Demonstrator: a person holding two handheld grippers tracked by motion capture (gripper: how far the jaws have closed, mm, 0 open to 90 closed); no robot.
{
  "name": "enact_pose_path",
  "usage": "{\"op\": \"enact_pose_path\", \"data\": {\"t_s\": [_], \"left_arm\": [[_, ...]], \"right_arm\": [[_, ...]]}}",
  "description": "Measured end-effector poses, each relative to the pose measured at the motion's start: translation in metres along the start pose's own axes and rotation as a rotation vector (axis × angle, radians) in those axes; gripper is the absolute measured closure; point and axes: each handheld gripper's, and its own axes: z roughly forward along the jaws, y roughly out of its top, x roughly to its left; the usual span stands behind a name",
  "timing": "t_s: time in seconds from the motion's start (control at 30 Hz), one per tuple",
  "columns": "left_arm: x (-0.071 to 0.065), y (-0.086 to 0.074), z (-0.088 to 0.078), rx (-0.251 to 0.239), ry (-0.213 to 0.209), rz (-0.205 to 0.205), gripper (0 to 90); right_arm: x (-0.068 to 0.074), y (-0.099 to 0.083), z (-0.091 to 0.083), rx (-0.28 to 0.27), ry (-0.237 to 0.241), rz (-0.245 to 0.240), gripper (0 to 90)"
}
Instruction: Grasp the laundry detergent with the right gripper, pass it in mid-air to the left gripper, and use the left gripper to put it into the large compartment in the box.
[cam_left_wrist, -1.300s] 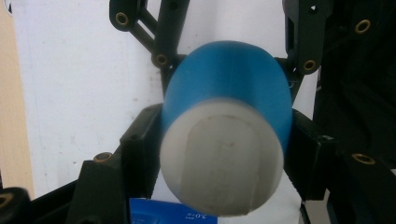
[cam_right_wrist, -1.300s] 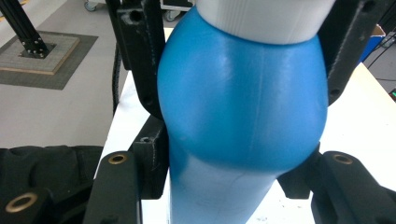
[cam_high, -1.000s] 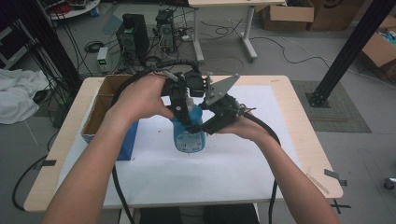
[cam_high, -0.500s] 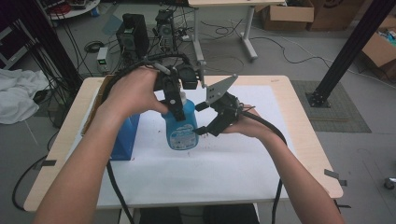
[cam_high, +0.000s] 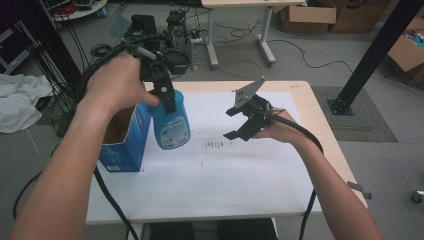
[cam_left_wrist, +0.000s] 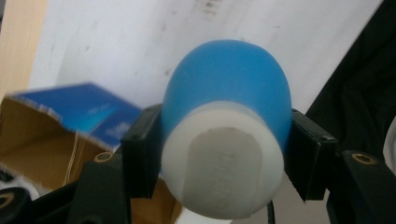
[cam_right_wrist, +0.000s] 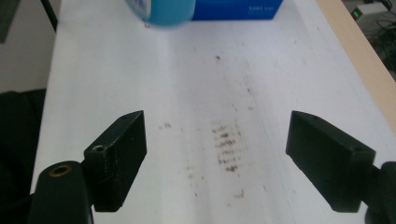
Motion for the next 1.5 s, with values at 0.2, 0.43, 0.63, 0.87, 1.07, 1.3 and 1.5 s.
{"op": "enact_pose_path", "data": {"t_s": [0.2,0.43,0.63,0.87,1.07,1.3,1.5], "left_arm": [[0.026,-0.020,-0.014,0.005,0.048,-0.190,38.6],[0.054,-0.052,-0.033,-0.015,0.102,-0.457,38.6],[0.076,-0.080,-0.043,0.008,0.116,-0.715,38.6],[0.091,-0.104,-0.044,0.024,0.101,-0.876,38.6],[0.101,-0.121,-0.037,0.023,0.081,-0.952,38.6],[0.104,-0.124,-0.029,0.025,0.077,-0.973,38.6],[0.106,-0.122,-0.021,0.030,0.081,-0.975,38.6]], "right_arm": [[-0.004,-0.009,-0.005,0.086,-0.043,0.000,21.6],[-0.008,-0.018,-0.014,0.151,-0.086,0.002,23.0],[-0.011,-0.024,-0.019,0.205,-0.119,0.013,23.5],[-0.013,-0.030,-0.025,0.267,-0.154,0.009,24.3],[-0.014,-0.033,-0.031,0.284,-0.165,0.014,24.4],[-0.016,-0.039,-0.036,0.280,-0.169,0.025,24.4],[-0.016,-0.043,-0.036,0.287,-0.172,0.030,24.5]]}}
